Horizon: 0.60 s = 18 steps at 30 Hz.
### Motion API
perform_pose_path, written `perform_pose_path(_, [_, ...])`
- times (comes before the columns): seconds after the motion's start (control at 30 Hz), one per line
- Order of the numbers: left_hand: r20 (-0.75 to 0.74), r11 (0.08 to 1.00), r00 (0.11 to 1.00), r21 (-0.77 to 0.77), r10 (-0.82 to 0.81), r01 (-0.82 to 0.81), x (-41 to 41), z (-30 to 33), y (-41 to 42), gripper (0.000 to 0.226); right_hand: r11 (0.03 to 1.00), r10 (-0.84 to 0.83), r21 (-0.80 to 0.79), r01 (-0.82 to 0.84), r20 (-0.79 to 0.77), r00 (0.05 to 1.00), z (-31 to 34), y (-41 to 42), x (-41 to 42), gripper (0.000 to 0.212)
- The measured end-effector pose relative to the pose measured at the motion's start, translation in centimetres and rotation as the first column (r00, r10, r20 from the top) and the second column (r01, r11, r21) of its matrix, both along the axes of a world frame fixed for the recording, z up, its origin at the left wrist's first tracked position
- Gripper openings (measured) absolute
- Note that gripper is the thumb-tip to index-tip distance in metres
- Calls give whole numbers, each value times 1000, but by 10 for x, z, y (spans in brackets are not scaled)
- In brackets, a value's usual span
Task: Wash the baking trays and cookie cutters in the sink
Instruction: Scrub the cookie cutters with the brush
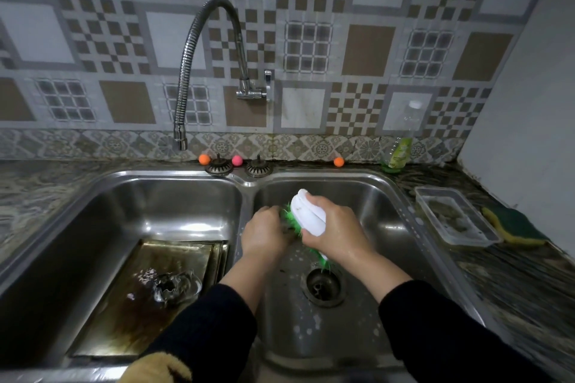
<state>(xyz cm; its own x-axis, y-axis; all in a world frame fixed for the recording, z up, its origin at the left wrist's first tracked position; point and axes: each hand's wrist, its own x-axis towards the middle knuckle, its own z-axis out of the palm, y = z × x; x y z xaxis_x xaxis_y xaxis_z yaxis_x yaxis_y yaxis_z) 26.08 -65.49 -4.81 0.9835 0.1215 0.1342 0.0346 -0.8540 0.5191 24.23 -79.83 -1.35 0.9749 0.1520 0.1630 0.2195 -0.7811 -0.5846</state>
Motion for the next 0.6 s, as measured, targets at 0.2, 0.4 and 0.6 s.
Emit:
perform_pose_path(0.2, [-2,989,990,-31,144,-144,-7,-11,43,28,996,-81,33,81,14,997,-4,21,11,70])
perform_pose_path(0.4, [-101,934,929,67,356,-350,-32,-43,130,35,993,-113,32,114,-21,993,-19,23,14,69])
perform_pose_path(0.6, [-255,913,882,215,396,-348,-63,-89,178,34,990,-142,10,143,-61,988,-39,25,8,68])
